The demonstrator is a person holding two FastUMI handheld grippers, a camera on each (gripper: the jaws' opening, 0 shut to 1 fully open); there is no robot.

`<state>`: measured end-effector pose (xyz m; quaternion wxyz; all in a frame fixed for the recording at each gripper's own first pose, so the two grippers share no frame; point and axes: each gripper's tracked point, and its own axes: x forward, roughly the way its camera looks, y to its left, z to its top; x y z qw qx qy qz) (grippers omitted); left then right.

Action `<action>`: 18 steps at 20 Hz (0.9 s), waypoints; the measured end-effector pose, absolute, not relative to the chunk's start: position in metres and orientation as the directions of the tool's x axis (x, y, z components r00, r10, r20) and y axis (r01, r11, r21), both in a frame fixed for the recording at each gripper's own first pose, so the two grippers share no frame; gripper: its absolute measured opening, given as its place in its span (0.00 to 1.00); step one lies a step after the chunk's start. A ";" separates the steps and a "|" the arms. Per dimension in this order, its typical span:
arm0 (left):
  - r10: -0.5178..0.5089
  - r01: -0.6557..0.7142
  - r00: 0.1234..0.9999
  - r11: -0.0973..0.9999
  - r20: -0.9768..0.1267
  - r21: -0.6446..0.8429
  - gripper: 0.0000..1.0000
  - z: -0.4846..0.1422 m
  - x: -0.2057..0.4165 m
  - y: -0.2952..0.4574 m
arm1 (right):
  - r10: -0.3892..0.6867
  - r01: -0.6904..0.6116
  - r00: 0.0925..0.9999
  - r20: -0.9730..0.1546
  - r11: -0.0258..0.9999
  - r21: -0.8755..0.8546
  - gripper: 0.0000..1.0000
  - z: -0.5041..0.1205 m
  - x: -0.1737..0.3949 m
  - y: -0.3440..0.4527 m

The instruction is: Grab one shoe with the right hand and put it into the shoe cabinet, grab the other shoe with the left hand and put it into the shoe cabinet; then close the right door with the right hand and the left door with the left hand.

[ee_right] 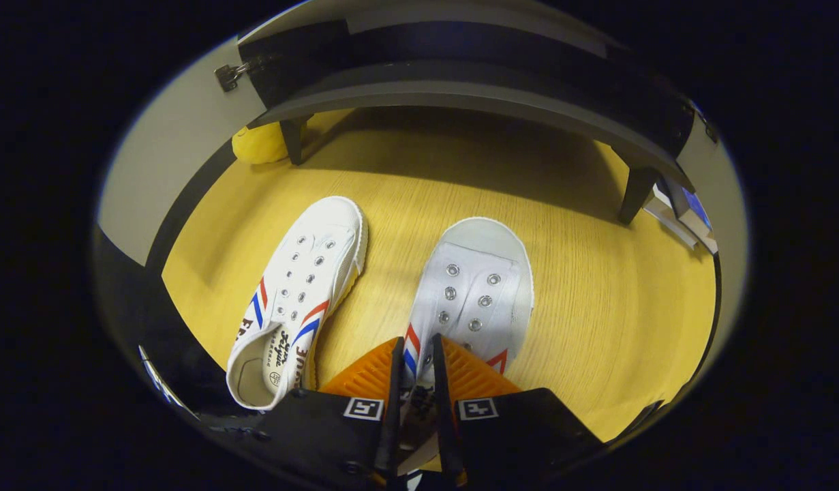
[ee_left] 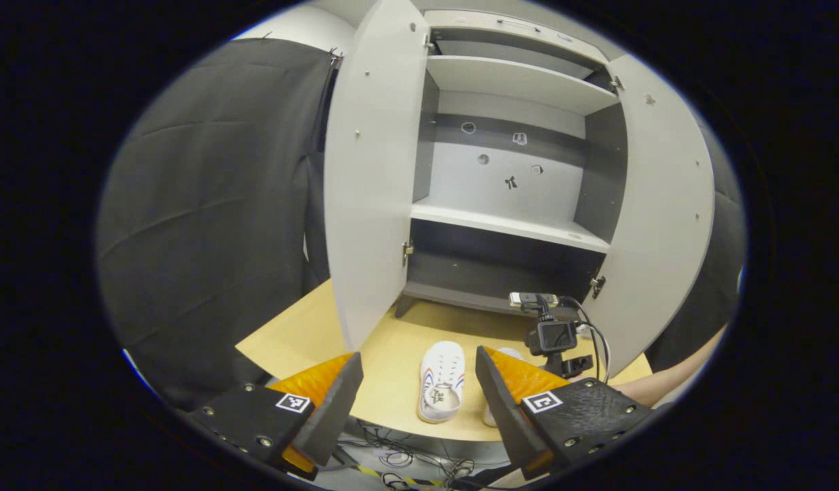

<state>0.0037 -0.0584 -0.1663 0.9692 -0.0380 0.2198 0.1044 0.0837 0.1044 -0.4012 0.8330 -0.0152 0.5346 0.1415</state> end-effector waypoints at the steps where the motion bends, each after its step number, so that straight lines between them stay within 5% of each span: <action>1: 0.186 -0.220 0.883 0.975 -0.432 -0.030 0.98 -0.166 0.006 -0.066 | 0.234 -0.263 0.375 -0.897 0.955 0.139 0.26 -0.401 0.084 0.104; 6: 0.189 -0.226 0.891 0.973 -0.414 -0.042 0.96 -0.160 0.001 -0.090 | 0.324 -0.260 0.325 -0.888 0.934 0.246 0.06 -0.399 0.084 0.103; 11: 0.176 -0.230 0.888 0.970 -0.425 -0.077 0.94 -0.167 -0.003 -0.082 | 0.334 -0.281 0.355 -0.873 0.929 0.241 0.02 -0.393 0.082 0.098; 18: 0.053 -0.062 0.930 0.998 -0.363 -0.013 0.94 -0.145 0.011 -0.058 | 0.224 -0.193 0.492 -0.841 0.970 0.145 0.02 -0.360 0.075 0.072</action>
